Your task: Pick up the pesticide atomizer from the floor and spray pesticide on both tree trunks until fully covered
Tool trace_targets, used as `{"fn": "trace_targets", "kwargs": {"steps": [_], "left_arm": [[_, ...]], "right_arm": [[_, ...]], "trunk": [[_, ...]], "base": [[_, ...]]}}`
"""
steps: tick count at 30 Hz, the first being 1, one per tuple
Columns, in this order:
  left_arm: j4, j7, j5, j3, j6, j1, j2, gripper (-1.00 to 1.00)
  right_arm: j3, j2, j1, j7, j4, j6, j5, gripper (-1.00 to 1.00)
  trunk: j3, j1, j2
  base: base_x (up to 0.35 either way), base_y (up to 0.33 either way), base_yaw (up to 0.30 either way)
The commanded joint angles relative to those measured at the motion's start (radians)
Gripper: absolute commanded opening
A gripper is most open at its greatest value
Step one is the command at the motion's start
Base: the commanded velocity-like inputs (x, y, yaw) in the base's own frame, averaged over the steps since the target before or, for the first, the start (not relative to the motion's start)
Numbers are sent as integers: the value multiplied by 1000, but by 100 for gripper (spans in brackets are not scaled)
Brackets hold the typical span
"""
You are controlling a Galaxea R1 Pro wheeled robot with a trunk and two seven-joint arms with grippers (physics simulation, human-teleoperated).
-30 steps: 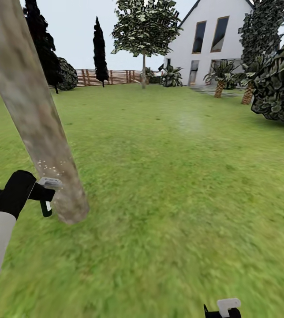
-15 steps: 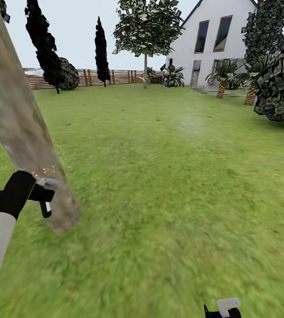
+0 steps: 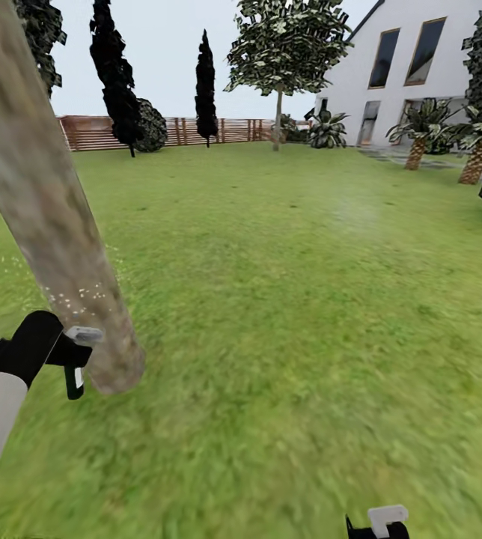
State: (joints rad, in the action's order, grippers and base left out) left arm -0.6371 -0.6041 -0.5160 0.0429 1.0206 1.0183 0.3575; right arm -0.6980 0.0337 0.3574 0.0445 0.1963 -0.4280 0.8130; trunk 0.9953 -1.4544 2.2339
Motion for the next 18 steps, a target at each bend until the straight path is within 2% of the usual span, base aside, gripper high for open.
{"fn": "trace_targets", "kwargs": {"steps": [1,4,5,6,9,10,11,12,14,15,16,18], "left_arm": [[9,1,0,1,-1,0,0,-100],[17,6,-1,17,-3,-15,1,-100],[18,10,-2,46,-4,-29,1,-100],[18,20,-3,59,-4,-40,1,-100],[19,117,-2,68,-5,-51,-6,-100],[51,141,21,71,-11,-62,-11,-100],[65,145,59,72,-15,-65,-15,-100],[67,147,71,72,-15,-66,-17,-100],[71,155,81,77,-16,-80,-18,-100],[73,190,84,87,-17,-99,-18,-100],[76,237,86,115,-23,-106,-20,-100],[77,274,88,138,-44,-110,-44,-100]], "right_arm": [[1,0,0,0,0,0,1,100],[0,0,0,0,1,0,0,100],[-1,0,0,0,1,0,1,100],[-1,0,0,0,1,0,0,100],[-2,1,0,0,4,0,1,100],[-2,1,0,0,11,0,1,100],[-1,2,0,0,12,0,1,100],[-1,2,0,-1,12,1,1,100],[0,2,0,-1,12,1,2,100],[0,2,0,-1,12,1,1,100],[0,2,0,-2,12,1,1,100],[0,1,0,-1,12,0,0,100]], "trunk": [[0,0,0],[0,0,0],[0,0,0],[0,0,0],[0,0,0],[0,0,0],[0,0,0],[0,0,0],[0,0,0],[0,0,0],[0,0,0],[0,0,0]], "base": [[182,-225,277],[179,-227,277],[177,-229,277],[146,-245,221],[45,-265,64],[-65,-274,4],[-19,-274,1],[-10,-274,1],[42,-273,0],[148,-254,0],[159,-210,0],[67,-86,37]]}}
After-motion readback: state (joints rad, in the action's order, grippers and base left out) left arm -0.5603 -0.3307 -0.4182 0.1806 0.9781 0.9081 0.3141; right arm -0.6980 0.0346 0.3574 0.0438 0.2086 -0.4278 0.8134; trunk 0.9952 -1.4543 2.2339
